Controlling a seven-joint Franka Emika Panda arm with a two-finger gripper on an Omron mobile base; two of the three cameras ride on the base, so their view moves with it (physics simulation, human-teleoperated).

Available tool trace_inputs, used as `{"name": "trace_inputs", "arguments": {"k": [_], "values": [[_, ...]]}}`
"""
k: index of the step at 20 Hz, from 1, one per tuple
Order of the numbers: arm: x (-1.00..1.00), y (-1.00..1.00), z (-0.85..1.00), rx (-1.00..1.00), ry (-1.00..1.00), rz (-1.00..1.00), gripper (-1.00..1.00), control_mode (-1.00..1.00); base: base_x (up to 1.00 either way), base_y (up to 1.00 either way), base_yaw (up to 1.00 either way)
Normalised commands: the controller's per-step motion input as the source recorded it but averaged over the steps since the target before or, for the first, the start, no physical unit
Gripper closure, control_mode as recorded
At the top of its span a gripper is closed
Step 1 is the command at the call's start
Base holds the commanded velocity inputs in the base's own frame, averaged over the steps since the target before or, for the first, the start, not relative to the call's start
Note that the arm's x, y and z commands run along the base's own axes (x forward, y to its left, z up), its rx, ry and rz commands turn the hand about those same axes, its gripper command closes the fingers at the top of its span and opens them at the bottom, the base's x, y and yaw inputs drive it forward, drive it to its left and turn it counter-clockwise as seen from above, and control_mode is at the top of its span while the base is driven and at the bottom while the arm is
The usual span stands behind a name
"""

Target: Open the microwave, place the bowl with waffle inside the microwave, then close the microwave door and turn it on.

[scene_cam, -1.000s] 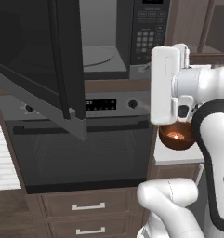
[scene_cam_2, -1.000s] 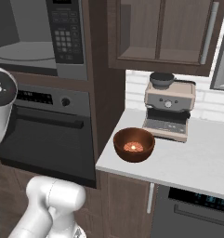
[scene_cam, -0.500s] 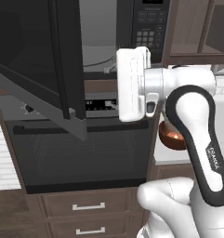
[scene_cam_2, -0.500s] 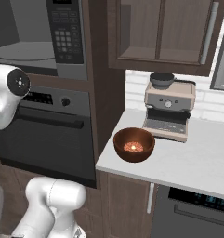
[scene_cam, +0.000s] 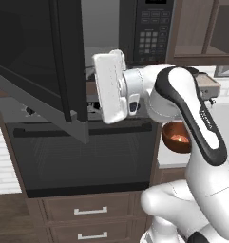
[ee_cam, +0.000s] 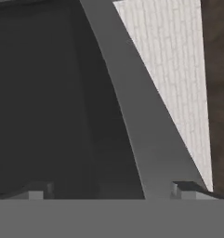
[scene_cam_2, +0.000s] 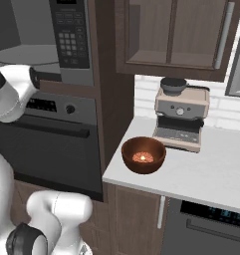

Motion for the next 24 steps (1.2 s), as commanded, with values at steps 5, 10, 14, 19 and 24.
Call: {"name": "trace_inputs", "arguments": {"k": [5,10,14,19,24], "values": [[0.23,0.71,-0.05,0.0,-0.24,0.33,-1.0,-1.0,0.0,0.0,0.0],[0.24,0.98,-0.02,-0.03,-0.22,0.22,-1.0,-1.0,0.0,0.0,0.0],[0.06,0.85,-0.01,-0.03,-0.23,0.17,-1.0,-1.0,0.0,0.0,0.0],[-0.08,0.22,-0.04,-0.01,-0.29,0.08,-1.0,-1.0,0.0,0.0,0.0],[-0.57,-0.99,-0.34,0.0,-0.27,-0.12,-1.0,-1.0,0.0,0.0,0.0]]}}
